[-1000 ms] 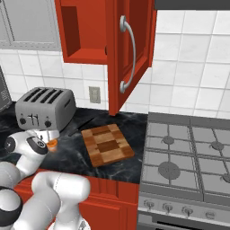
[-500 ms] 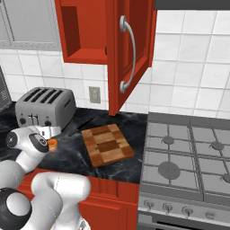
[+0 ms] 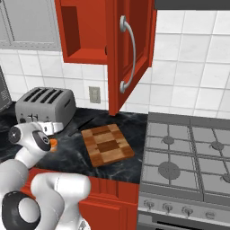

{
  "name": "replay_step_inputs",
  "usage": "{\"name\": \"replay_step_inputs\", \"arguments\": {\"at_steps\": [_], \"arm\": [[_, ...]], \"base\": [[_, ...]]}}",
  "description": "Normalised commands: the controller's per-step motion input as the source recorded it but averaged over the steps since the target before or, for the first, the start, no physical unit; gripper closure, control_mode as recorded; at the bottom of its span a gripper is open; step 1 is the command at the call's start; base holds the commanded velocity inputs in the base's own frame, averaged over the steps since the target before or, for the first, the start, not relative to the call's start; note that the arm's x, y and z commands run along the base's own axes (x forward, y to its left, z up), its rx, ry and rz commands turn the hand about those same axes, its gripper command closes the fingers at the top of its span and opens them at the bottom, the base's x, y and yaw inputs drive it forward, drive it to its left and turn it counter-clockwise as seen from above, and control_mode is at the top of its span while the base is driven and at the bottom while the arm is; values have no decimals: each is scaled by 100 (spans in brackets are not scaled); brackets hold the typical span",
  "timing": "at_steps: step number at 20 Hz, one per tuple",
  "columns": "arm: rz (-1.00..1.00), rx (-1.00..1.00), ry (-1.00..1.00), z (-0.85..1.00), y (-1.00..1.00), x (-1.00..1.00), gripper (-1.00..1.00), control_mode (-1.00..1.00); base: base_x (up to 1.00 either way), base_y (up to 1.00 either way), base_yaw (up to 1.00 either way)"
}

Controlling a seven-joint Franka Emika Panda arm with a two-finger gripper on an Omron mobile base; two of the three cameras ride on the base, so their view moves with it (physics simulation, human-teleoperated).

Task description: Pick the bread, place it on the cutting board, pick the jam, place it on the counter, and close the cabinet.

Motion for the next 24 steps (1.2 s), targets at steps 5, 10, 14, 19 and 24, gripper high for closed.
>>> {"name": "replay_step_inputs", "arguments": {"at_steps": [5, 10, 14, 19, 24], "arm": [[3, 0, 0, 9, -16, -4, -100, -100], [3, 0, 0, 19, -21, -3, -100, -100], [4, 0, 0, 18, -21, -9, -100, -100], [3, 0, 0, 13, -17, -12, -100, -100], [1, 0, 0, 11, -9, -10, -100, -100]], "base": [[0, 0, 0], [0, 0, 0], [0, 0, 0], [0, 0, 0], [0, 0, 0]]}}
